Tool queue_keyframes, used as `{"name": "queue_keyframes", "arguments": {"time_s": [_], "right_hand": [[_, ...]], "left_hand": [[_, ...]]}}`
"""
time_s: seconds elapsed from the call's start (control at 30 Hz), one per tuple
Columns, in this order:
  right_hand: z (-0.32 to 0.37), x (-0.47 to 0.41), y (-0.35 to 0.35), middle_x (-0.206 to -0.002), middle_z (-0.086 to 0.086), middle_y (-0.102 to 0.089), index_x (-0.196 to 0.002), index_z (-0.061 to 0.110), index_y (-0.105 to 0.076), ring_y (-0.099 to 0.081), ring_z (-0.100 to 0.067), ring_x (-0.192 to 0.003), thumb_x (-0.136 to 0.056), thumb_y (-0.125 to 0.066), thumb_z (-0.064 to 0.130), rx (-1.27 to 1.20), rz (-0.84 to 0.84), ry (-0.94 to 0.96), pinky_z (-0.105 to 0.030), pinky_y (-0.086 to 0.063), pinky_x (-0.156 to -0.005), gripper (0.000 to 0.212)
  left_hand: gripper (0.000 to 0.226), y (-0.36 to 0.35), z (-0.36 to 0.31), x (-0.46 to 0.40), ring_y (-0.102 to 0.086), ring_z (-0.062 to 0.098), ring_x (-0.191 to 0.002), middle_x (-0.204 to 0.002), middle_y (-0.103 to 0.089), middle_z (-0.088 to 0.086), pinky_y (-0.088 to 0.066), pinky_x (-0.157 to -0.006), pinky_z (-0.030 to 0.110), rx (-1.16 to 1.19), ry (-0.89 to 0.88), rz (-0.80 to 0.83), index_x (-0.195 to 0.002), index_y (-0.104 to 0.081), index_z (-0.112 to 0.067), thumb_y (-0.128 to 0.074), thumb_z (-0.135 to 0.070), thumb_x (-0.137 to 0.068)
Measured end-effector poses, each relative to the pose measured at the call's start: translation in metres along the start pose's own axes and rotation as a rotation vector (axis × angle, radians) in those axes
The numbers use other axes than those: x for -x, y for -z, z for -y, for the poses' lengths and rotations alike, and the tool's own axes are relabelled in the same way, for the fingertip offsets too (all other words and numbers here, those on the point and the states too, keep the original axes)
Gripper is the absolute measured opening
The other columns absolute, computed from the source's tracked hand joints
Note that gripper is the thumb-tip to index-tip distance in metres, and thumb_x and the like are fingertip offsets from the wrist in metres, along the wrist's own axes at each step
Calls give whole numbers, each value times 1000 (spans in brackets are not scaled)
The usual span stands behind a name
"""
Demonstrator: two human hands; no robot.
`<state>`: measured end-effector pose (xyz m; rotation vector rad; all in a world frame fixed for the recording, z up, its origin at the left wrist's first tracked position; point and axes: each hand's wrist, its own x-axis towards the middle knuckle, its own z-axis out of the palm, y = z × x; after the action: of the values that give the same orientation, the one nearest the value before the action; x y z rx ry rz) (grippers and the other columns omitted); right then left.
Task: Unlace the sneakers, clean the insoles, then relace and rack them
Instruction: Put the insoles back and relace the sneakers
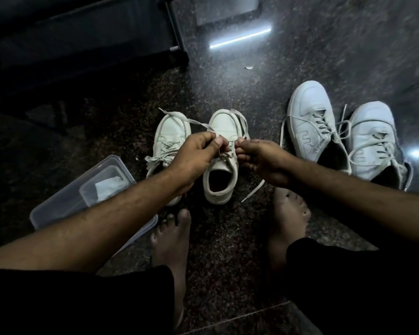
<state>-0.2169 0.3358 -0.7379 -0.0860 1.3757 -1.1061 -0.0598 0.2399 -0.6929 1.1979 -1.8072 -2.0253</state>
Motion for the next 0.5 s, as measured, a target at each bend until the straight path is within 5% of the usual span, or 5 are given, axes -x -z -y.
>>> {"name": "queue_keyframes", "arguments": {"time_s": [0.17, 0.33, 0.5], "right_hand": [[5, 4, -5, -92, -4, -61, -103, 14, -66, -49, -6, -70, -90, -67, 41, 203, 58, -8, -19, -41, -63, 30], [3, 4, -12, -68, 0, -44, -110, 4, -70, -35, -6, -50, -87, -64, 57, 309, -42, -34, -17, -31, -46, 59], [6, 4, -17, -78, -4, -58, -96, 11, -66, -37, -8, -57, -97, -59, 35, 316, -11, 30, -18, -27, -46, 25]], "left_hand": [[22, -1, -2, 3, -67, 3, -82, -90, -71, 7, -50, -78, 15, -36, -41, 80, -98, -64, 0, -44, -7, -106], [22, 5, 5, 3, -68, 18, -92, -94, -73, 16, -54, -91, 33, -33, -51, 99, -103, -64, 6, -48, -10, -105], [17, 4, 9, 3, -70, 22, -96, -96, -73, 16, -56, -91, 31, 60, -39, 122, -106, -62, 7, -50, -6, -104]]}}
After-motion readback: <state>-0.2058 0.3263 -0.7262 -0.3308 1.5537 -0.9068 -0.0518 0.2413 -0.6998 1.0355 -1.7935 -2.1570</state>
